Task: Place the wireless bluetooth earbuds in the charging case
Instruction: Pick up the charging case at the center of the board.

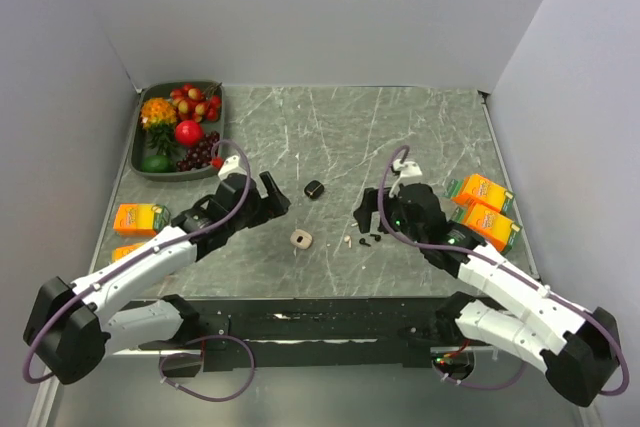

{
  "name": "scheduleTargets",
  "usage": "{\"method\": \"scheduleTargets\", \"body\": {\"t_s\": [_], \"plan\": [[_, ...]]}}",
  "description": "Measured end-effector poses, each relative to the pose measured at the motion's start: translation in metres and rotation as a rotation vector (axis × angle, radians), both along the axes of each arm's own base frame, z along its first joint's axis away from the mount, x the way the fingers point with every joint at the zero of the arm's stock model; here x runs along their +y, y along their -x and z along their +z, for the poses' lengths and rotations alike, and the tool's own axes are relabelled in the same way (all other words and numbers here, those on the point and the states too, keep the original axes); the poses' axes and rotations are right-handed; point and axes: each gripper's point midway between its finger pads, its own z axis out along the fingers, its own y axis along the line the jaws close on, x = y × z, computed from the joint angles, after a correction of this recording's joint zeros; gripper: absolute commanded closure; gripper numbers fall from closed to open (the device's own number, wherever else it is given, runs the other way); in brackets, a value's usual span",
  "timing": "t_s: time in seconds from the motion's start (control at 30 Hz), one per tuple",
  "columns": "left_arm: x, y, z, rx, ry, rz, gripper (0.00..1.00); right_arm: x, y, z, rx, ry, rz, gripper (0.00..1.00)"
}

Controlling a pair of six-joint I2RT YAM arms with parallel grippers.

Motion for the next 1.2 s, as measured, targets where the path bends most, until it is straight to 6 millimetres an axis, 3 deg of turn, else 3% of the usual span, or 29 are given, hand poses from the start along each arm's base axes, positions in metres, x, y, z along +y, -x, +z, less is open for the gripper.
{"method": "scheduleTargets", "body": {"t_s": [0.1, 0.27, 0.37, 0.6, 0.7, 0.83, 0.9, 0.97, 1.1, 1.2], "plan": [[0.006, 0.004, -0.003, -0.012, 0.005, 0.027, 0.04, 0.017, 0.006, -0.01, 0.023, 0.019, 0.084, 0.0], [0.025, 0.009, 0.006, -0.056, 0.018, 0.105, 0.03, 0.064, 0.028, -0.036, 0.07, 0.101, 0.284, 0.01], [0.03, 0.009, 0.002, -0.041, 0.006, 0.133, 0.05, 0.091, 0.037, -0.051, 0.105, 0.142, 0.372, 0.01], [0.038, 0.018, -0.023, 0.007, -0.018, 0.156, 0.08, 0.126, 0.027, -0.064, 0.131, 0.168, 0.404, 0.04], [0.039, 0.022, -0.033, 0.009, -0.014, 0.142, 0.09, 0.126, 0.022, -0.064, 0.128, 0.164, 0.373, 0.04], [0.019, 0.026, -0.046, 0.012, -0.041, 0.03, 0.06, 0.115, 0.016, -0.055, 0.109, 0.173, 0.301, 0.01], [0.006, 0.03, -0.057, 0.035, -0.103, -0.042, 0.01, 0.105, 0.015, -0.04, 0.082, 0.165, 0.26, 0.0], [-0.01, 0.031, -0.065, 0.057, -0.174, -0.117, 0.04, 0.095, 0.016, -0.018, 0.043, 0.135, 0.225, 0.0], [-0.04, 0.021, -0.065, 0.064, -0.249, -0.202, 0.04, 0.078, 0.02, 0.026, -0.039, 0.044, 0.174, 0.0], [-0.048, 0.021, -0.071, 0.063, -0.271, -0.236, 0.01, 0.062, 0.028, 0.037, -0.065, 0.01, 0.146, 0.0]]}}
